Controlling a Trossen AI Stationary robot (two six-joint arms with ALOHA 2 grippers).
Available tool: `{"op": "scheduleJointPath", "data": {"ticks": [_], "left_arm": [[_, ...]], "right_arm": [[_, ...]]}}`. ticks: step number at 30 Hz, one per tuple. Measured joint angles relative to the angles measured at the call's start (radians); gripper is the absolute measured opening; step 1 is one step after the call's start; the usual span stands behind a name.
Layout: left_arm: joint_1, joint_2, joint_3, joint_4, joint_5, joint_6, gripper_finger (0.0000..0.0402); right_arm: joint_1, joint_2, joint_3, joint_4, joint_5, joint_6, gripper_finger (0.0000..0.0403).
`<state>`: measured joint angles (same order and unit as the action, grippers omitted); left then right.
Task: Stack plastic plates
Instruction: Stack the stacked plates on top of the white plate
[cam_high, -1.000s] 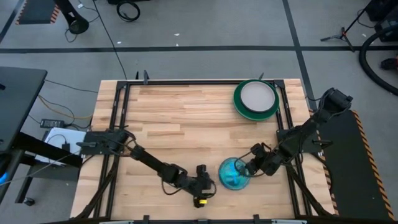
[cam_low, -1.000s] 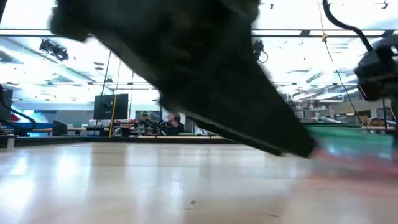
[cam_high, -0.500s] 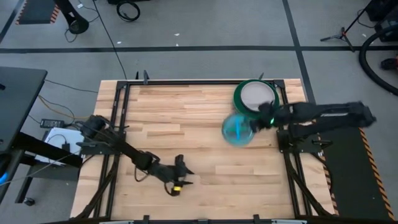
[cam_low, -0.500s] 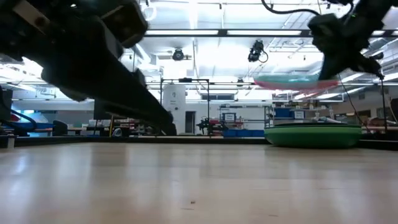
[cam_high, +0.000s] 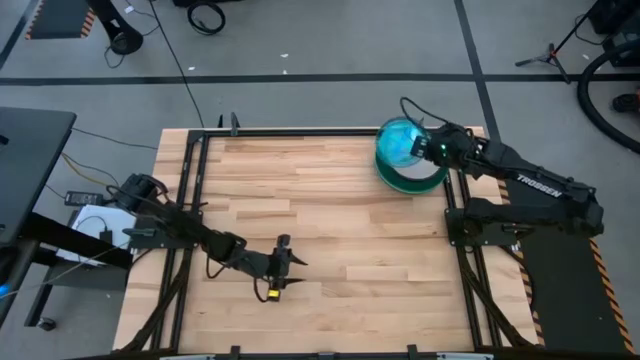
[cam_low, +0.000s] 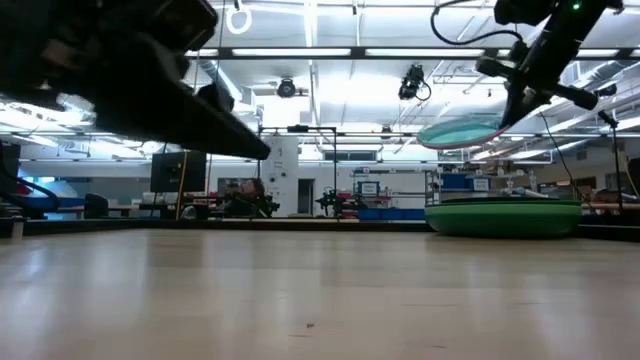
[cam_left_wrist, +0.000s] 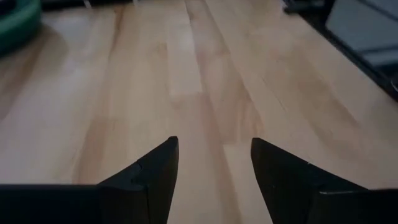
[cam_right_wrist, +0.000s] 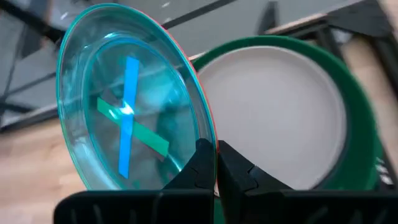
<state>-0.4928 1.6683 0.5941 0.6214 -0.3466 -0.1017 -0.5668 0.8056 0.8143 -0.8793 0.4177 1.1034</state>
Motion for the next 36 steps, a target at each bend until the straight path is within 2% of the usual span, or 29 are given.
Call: {"op": "scheduleJointPath", "data": {"ticks": [4, 10, 14, 19, 24, 29, 36], "left_arm": [[-0.042, -0.039, -0.023, -0.091, -0.017, -0.003, 0.0208], [-0.125, -0.184, -0.167, -0.034, -0.085, -0.004, 0.0208], [-0.179, -0.318, -0.267, 0.019, -0.089, -0.017, 0.0208], [-0.225, -0.453, -0.324, 0.017, -0.113, -0.02, 0.0208], [-0.247, -0.537, -0.325, -0.009, -0.111, 0.015, 0.0208], [-0.244, -0.665, -0.325, -0.171, -0.067, 0.008, 0.0208], [-0.181, -0.892, -0.325, -0.393, 0.016, 0.03, 0.0208]], "right_arm": [[-0.011, -0.016, 0.0, -0.093, 0.034, 0.117, 0.0008], [-0.002, -0.043, 0.0, -0.26, 0.047, 0.313, 0.0008], [0.012, -0.048, -0.016, -0.289, 0.065, 0.43, 0.0008], [0.012, -0.053, -0.127, -0.202, 0.046, 0.539, 0.0008], [-0.019, -0.056, -0.284, -0.013, 0.0, 0.593, 0.0008], [-0.079, -0.076, -0.381, 0.147, -0.013, 0.588, 0.0008], [-0.185, -0.089, -0.418, 0.166, -0.079, 0.538, 0.0009]]}}
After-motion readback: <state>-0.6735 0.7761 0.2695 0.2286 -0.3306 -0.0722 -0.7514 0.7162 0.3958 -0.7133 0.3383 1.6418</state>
